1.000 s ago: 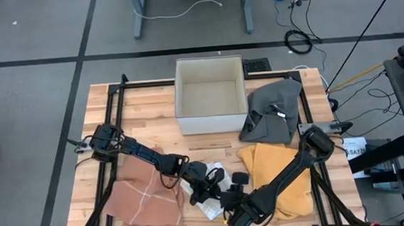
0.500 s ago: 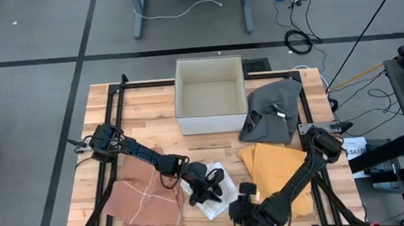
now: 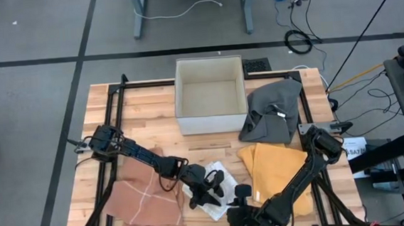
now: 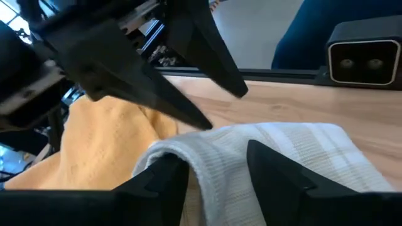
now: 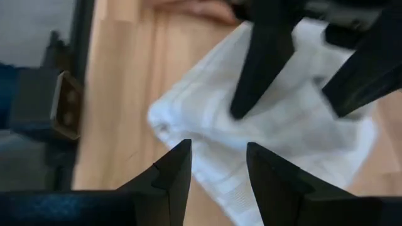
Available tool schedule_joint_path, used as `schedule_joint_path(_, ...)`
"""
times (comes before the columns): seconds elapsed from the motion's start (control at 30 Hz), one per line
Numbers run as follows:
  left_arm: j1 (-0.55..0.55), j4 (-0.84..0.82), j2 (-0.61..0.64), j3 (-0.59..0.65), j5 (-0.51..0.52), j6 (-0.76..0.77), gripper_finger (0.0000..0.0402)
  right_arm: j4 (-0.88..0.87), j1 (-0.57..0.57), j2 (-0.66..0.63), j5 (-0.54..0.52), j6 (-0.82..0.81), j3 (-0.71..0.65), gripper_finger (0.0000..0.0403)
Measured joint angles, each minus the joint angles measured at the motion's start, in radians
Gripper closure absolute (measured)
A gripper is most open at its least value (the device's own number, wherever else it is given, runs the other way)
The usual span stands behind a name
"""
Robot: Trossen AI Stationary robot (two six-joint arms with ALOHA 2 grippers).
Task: Fold towel
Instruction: Fold the white patterned towel
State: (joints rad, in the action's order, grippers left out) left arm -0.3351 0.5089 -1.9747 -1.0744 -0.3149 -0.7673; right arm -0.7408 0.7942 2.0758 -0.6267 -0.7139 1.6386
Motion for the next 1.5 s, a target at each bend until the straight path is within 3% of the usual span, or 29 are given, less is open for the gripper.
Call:
schedule_joint_path(0.17,0.001,0.009,0.0,0.0,0.008,0.0,0.0231,-0.005,-0.003,0.0,-0.108,0.017,0.0,0.026)
schedule_joint_path(0.5,0.0,-0.001,0.0,0.0,0.038,0.0,0.0231,-0.182,-0.014,0.0,-0.11,-0.209,0.0,0.026)
schedule_joint_path(0.8,-0.009,0.002,0.0,0.0,0.029,-0.013,0.0231,-0.223,-0.015,0.0,-0.136,-0.333,-0.001,0.026)
schedule_joint_path(1.13,-0.008,0.005,0.001,0.0,0.036,-0.027,0.0232,-0.123,-0.03,0.005,-0.185,-0.269,0.0,0.026)
schedule_joint_path(1.5,-0.015,0.02,0.001,0.0,0.046,-0.041,0.0232,-0.099,-0.061,0.044,-0.107,-0.269,0.0,0.0264)
